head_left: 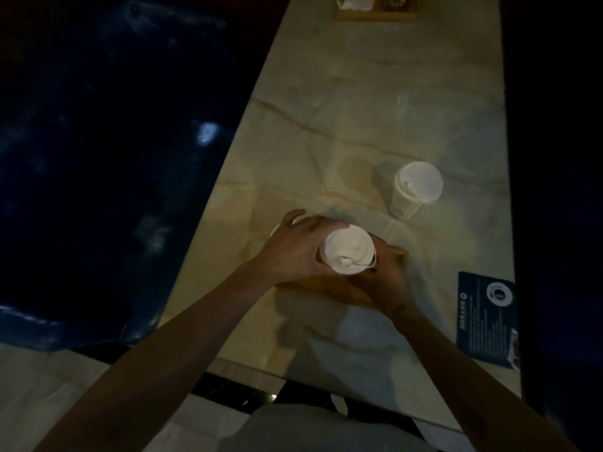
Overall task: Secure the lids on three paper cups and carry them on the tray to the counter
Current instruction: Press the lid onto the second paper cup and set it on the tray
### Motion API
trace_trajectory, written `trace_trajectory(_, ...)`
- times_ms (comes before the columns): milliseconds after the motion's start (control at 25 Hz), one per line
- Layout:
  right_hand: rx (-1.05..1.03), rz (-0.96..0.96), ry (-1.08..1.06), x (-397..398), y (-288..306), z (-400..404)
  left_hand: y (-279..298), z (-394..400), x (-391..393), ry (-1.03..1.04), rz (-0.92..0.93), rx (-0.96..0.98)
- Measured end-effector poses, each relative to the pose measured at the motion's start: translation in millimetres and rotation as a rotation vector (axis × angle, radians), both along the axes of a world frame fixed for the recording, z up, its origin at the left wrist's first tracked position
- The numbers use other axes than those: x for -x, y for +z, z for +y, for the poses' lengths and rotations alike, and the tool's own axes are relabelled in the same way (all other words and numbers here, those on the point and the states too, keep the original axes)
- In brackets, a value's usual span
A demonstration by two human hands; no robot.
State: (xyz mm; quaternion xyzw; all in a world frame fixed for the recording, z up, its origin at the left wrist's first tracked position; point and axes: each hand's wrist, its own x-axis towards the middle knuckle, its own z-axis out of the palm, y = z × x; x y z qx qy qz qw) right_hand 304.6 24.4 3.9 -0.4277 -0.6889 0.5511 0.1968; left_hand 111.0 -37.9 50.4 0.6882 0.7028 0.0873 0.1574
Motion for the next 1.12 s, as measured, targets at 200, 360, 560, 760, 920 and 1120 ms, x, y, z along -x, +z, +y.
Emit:
trace_trajectory(200,-0.115,-0.039,0.023,3,-16,0,-8,8,14,-0.016,-0.028,0.068)
trace_trajectory(360,-0.122,-0.070,-0.004,3,-19,-3,-17,9,20,-0.024,-0.029,0.093)
trace_trajectory(560,-0.133,-0.104,-0.058,2,-21,-8,-25,7,24,-0.024,-0.045,0.094)
trace_trajectory(760,-0.114,-0.119,-0.106,-3,-23,-11,-27,9,22,-0.029,-0.036,0.111)
trace_trajectory(920,-0.097,-0.093,-0.095,-4,-32,-8,-25,11,24,-0.053,-0.012,0.117)
trace_trajectory(1120,-0.138,-0.079,-0.100,-2,-33,-8,-24,13,26,-0.058,0.010,0.125)
